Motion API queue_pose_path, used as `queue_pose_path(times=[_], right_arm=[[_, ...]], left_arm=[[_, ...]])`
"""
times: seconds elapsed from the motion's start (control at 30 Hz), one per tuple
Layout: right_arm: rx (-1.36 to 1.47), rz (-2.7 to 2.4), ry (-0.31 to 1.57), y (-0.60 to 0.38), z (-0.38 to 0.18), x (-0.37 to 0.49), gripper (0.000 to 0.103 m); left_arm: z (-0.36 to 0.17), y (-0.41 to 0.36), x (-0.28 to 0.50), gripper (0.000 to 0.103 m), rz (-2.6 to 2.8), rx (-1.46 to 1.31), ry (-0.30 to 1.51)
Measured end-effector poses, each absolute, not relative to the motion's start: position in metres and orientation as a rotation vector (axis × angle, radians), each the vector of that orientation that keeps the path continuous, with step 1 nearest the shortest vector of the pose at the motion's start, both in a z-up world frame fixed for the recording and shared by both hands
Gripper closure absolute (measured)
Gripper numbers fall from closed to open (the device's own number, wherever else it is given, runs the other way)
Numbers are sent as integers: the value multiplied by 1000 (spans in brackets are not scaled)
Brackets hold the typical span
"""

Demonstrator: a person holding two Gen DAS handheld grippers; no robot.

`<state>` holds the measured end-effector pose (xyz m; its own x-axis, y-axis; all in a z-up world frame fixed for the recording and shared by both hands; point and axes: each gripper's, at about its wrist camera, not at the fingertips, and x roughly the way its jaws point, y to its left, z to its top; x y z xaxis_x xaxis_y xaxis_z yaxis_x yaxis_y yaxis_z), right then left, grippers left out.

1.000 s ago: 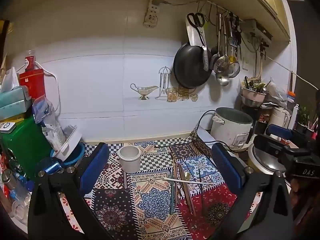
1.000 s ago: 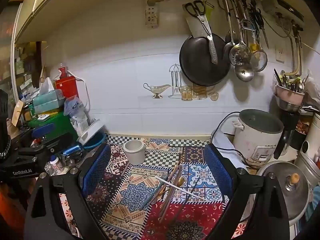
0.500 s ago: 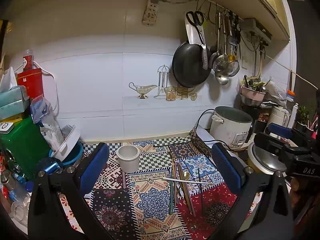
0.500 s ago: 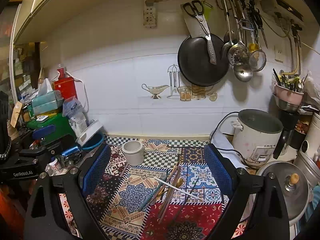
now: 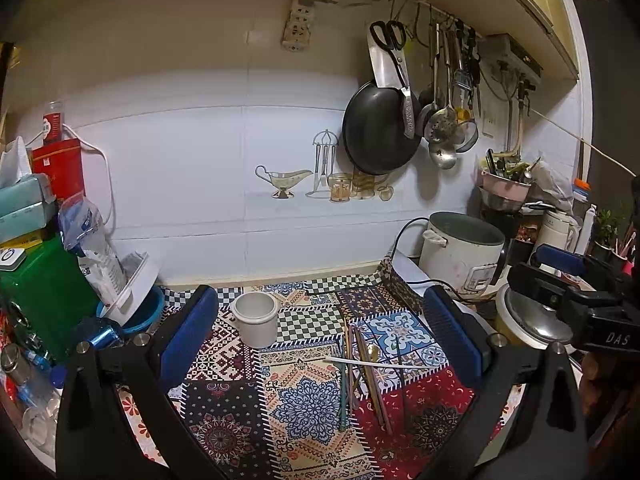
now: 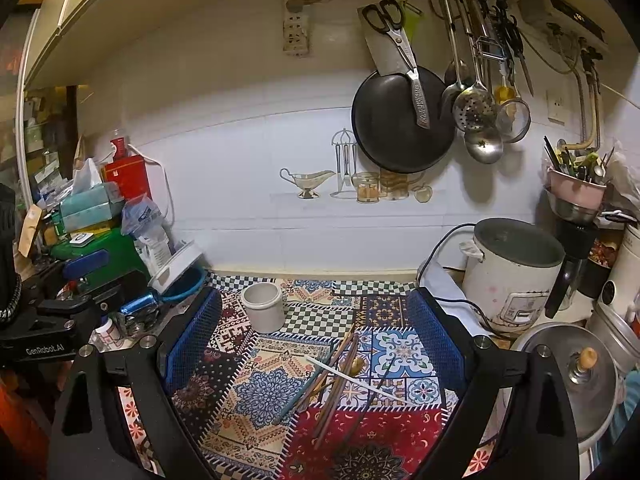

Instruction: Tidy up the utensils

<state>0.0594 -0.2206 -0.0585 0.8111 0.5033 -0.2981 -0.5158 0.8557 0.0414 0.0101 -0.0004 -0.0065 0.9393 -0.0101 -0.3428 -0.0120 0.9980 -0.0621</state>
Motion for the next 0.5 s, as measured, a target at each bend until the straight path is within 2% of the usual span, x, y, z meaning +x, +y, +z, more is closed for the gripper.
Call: queue_pose_path(times=[0.5], right_arm=[[-41,546,309,-220,-59,61,10]], left_arm=[[-8,3,17,0,1,-69,357]])
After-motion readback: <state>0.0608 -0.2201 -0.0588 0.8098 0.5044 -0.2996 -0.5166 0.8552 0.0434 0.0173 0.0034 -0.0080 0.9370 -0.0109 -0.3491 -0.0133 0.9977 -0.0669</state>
